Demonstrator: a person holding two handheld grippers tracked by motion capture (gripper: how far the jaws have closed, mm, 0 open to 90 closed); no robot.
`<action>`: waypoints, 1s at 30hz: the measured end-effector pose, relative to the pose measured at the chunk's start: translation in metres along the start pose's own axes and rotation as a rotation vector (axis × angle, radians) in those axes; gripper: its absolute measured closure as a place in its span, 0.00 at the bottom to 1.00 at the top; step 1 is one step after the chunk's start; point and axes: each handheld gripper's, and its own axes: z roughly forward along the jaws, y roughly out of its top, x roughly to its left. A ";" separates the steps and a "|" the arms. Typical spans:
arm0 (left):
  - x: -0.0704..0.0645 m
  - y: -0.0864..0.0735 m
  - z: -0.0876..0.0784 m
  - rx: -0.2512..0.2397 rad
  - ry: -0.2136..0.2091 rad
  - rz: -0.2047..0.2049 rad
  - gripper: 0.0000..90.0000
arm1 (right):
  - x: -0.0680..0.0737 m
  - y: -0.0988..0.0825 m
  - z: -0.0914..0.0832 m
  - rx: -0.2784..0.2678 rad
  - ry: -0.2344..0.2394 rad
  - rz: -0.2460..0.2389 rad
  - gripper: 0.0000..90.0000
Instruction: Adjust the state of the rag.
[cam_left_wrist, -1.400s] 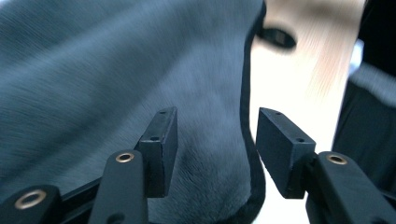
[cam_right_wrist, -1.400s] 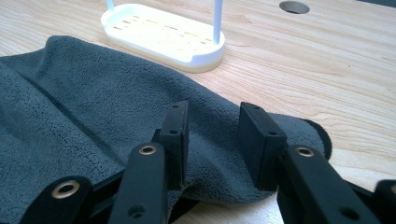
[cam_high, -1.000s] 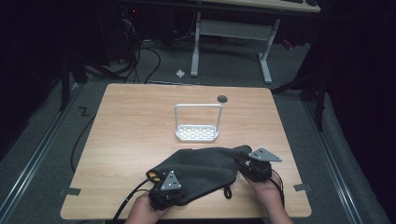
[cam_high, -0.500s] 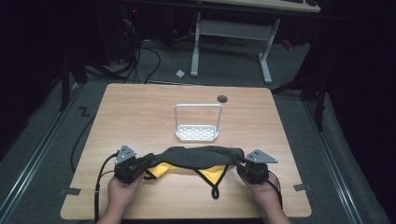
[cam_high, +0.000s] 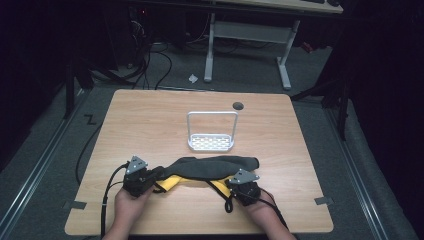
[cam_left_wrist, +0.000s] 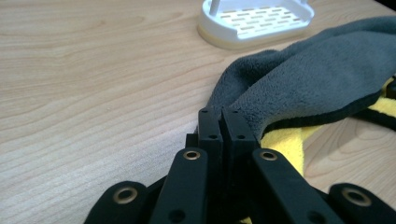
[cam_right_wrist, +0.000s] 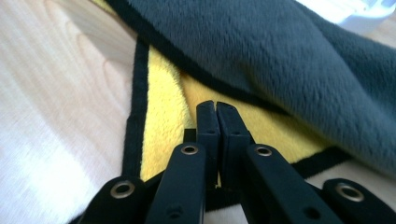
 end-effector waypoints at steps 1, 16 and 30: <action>0.002 0.001 -0.003 -0.013 -0.008 -0.013 0.97 | 0.000 -0.002 -0.002 0.007 0.005 -0.005 1.00; 0.032 0.005 -0.010 -0.106 0.075 -0.077 0.96 | -0.038 -0.049 -0.048 0.049 -0.092 0.087 1.00; -0.008 0.004 -0.045 -0.147 0.015 -0.005 0.77 | -0.042 -0.044 -0.046 0.042 -0.104 0.079 0.99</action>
